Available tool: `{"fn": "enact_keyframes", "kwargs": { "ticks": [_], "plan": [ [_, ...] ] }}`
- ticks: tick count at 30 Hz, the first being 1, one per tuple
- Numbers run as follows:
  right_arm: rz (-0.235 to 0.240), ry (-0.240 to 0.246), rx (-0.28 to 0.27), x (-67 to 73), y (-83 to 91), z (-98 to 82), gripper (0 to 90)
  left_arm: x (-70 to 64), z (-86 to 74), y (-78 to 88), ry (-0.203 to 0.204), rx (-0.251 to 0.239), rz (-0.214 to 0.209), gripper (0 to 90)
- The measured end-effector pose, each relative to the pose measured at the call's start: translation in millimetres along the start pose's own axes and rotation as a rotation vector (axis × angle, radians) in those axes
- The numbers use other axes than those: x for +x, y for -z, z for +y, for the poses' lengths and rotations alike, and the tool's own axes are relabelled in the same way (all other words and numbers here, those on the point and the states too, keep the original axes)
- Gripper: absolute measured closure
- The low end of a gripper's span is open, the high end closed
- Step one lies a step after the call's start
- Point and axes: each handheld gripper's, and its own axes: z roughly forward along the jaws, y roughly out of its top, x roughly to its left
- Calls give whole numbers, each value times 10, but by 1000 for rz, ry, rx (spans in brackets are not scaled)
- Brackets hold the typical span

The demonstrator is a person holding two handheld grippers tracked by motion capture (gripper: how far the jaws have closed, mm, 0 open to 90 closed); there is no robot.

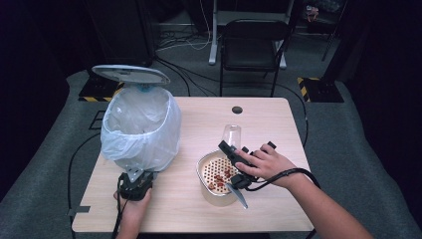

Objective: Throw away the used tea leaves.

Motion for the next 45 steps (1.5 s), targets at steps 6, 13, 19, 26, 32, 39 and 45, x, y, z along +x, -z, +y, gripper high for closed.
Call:
{"fn": "enact_keyframes", "kwargs": {
  "ticks": [6,13,19,26,32,39,45],
  "plan": [
    [-29,6,1,-57,1,-18,355,3,3,-1,-4,-1,3,638],
    [-18,60,-5,-140,-2,-62,355,2,1,-2,-4,-2,3,638],
    [-22,61,-4,-154,0,-73,355,2,3,-1,-2,1,2,638],
    [-26,56,-13,-182,-3,-62,354,0,3,1,0,4,0,638],
    [-28,47,-21,-212,2,-49,354,3,4,3,-4,7,0,638],
    [0,-81,-47,-285,19,-44,354,12,10,7,-17,15,1,638],
    [18,-174,-87,-459,38,-92,354,1,10,0,-1,8,-2,638]
  ]
}}
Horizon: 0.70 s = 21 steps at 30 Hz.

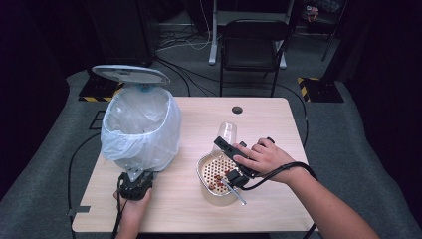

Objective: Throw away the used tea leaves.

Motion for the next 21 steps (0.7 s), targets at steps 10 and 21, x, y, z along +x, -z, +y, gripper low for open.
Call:
{"fn": "enact_keyframes", "kwargs": {
  "ticks": [10,21],
  "plan": [
    [217,-514,-76,-360,-23,-225,353,5,7,4,-6,8,1,638],
    [330,-846,-119,-519,-89,-434,354,5,6,2,-6,6,2,638]
  ]
}}
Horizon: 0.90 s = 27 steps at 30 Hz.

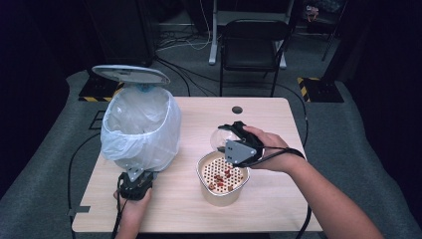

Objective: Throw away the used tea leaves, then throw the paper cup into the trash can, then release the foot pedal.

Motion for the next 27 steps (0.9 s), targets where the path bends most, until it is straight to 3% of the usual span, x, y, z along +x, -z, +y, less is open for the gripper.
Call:
{"fn": "enact_keyframes", "kwargs": {
  "ticks": [3,4,7,9,10,11,16,19,24,27],
  "plan": [
    [44,-105,-26,-83,-7,-26,353,0,0,0,0,0,0,638],
    [75,-162,-28,-121,-21,-44,353,0,0,0,0,0,0,638],
    [104,-267,-40,-193,-49,-84,353,3,0,3,-6,4,0,638],
    [118,-328,-44,-247,-68,-105,352,4,0,4,-7,5,0,638],
    [118,-328,-44,-247,-68,-105,352,4,0,4,-7,5,0,638],
    [138,-411,-55,-327,-84,-106,352,2,0,2,-3,2,0,638],
    [177,-578,-89,-506,-100,-38,350,2,1,2,-4,4,0,638],
    [192,-652,-104,-615,-125,25,349,0,-2,0,-1,-1,1,638],
    [182,-733,-100,-766,-208,130,350,0,-2,-1,1,-4,1,638],
    [220,-768,-98,-850,-293,218,351,0,-2,-1,3,-4,0,638]
  ]
}}
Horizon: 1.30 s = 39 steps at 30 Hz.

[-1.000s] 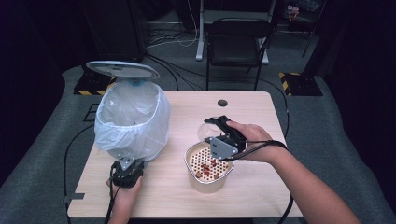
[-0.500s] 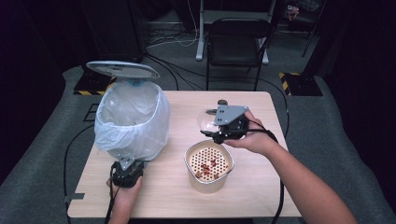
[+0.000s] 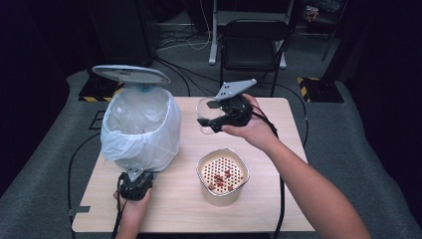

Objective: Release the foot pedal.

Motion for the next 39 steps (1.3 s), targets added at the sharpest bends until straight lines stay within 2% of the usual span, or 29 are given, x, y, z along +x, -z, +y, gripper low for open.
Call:
{"fn": "enact_keyframes", "kwargs": {
  "ticks": [6,11,12,13,14,22,34,35,39],
  "plan": [
    [19,2,5,50,-159,203,350,-7,-6,-8,9,-15,2,638],
    [29,16,-5,102,-271,345,347,3,-4,0,-5,-4,3,638],
    [32,16,-15,122,-322,400,345,-7,-4,-7,9,-14,3,638],
    [40,10,-19,138,-366,448,343,-3,-3,-4,3,-12,8,638],
    [39,9,-24,150,-395,475,342,13,3,2,-23,-7,16,638],
    [60,-13,-33,262,-669,753,335,18,5,7,-25,0,11,638],
    [47,-47,-55,298,-990,941,321,21,5,11,-27,3,7,638],
    [39,-48,-52,321,-1090,951,317,21,5,11,-26,3,7,638],
    [34,-45,-31,354,-1225,949,311,24,4,14,-30,5,7,638]
  ]
}}
